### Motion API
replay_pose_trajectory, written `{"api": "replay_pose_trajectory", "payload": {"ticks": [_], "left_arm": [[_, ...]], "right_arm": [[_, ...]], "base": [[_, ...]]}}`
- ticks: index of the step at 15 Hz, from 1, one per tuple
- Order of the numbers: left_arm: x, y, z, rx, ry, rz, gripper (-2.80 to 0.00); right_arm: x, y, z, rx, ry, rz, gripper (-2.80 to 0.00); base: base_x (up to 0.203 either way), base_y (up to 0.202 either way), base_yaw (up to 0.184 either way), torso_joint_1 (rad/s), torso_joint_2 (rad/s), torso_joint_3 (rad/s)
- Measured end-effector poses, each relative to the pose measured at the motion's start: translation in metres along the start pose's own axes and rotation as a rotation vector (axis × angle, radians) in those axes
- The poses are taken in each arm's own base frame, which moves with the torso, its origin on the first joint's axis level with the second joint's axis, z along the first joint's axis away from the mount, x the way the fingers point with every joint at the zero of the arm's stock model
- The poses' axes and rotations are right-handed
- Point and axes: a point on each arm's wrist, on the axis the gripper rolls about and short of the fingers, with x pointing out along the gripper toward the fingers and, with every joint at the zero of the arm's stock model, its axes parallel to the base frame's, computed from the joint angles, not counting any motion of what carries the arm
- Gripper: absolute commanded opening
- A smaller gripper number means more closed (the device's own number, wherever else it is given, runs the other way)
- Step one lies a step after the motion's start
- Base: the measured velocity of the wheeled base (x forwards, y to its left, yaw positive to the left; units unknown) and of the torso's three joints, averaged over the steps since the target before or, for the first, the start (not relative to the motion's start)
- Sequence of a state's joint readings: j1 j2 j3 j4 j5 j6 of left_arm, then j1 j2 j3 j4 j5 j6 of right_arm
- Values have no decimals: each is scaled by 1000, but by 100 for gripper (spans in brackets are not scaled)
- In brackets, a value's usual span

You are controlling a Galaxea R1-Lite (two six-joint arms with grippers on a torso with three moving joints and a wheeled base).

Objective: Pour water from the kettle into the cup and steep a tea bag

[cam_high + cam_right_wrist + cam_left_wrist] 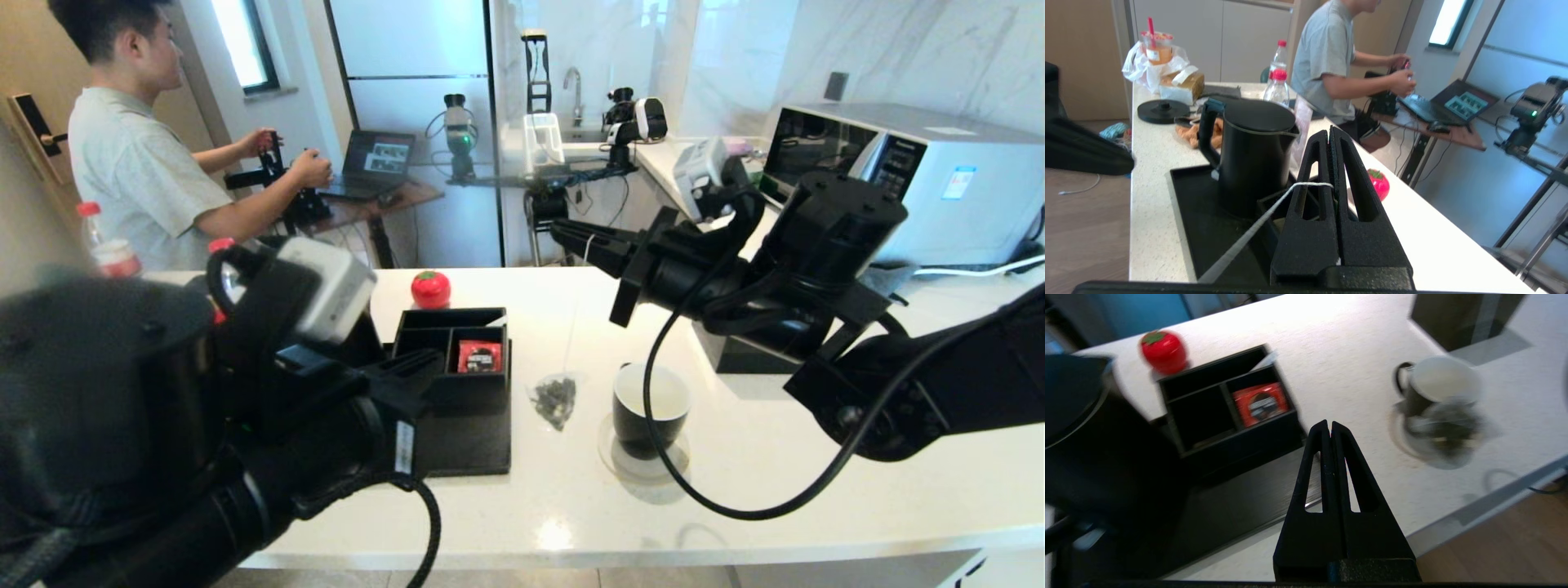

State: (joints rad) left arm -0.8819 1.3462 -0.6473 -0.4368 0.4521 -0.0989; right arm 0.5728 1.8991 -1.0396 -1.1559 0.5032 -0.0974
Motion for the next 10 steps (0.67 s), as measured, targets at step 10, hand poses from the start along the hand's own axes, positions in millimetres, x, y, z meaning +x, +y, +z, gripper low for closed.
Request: {"api": "replay_pose_trajectory", "payload": {"ticks": [10], "left_arm": [[-47, 87, -66, -58, 102, 469, -280]], "right_arm": [[-3, -7, 3, -15, -12, -24, -280]], "base": [[0, 0, 0, 0, 0, 0]]}}
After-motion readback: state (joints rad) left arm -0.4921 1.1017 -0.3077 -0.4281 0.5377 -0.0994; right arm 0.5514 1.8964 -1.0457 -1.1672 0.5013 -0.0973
